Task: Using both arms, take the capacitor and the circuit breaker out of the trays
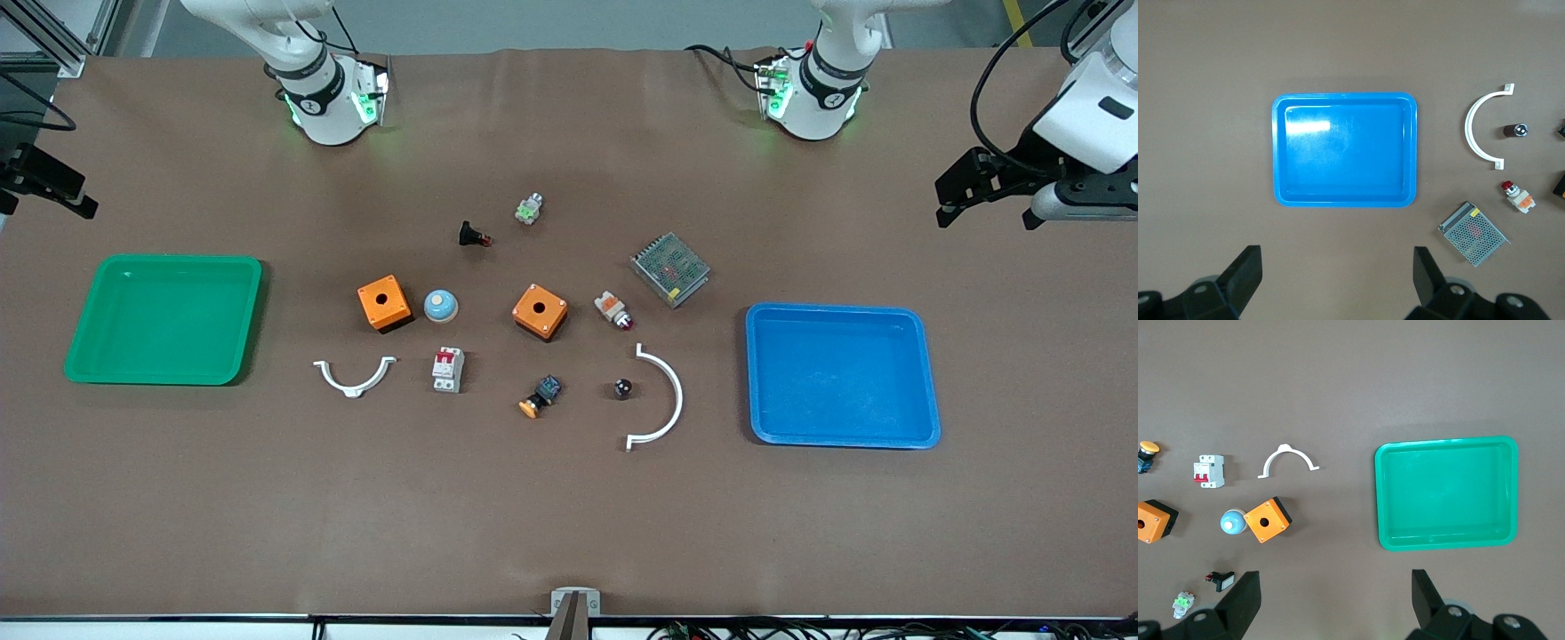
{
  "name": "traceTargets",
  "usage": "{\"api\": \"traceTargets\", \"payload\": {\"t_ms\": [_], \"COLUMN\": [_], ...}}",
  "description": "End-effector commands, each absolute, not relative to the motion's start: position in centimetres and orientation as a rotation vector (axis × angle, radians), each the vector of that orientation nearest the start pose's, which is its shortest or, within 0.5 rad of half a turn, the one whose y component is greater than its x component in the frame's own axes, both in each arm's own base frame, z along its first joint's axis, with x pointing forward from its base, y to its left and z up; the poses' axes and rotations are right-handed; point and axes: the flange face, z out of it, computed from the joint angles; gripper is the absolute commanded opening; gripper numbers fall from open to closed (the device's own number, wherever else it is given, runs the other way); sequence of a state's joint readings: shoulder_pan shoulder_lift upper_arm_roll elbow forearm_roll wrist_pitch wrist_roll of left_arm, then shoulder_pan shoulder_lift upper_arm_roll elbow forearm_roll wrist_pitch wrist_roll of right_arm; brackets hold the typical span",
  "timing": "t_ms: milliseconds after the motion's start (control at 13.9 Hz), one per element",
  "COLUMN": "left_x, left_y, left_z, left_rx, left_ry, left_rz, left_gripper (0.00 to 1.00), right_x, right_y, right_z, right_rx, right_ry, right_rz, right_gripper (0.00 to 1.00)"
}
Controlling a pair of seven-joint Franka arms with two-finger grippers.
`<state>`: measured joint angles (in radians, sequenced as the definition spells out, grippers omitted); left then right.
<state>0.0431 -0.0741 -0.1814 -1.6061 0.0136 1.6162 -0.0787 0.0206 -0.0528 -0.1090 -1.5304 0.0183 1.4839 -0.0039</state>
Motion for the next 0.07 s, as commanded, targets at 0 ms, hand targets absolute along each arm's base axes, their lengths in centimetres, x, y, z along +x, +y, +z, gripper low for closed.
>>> {"api": "traceTargets", "payload": {"t_ms": [0], "left_x": [52.76], "left_y": [-7.41], "left_z": [65.71], "left_rx": [-3.134], "left_ry": [0.089], "left_rz": [-0.124], "left_gripper": [1.00], "right_x": [53.26], "right_y": [-4.78], "right_z": [66.76], "right_rx": [-3.130], "right_ry": [0.138], "right_rz": [-0.012], "right_gripper": [1.00]}}
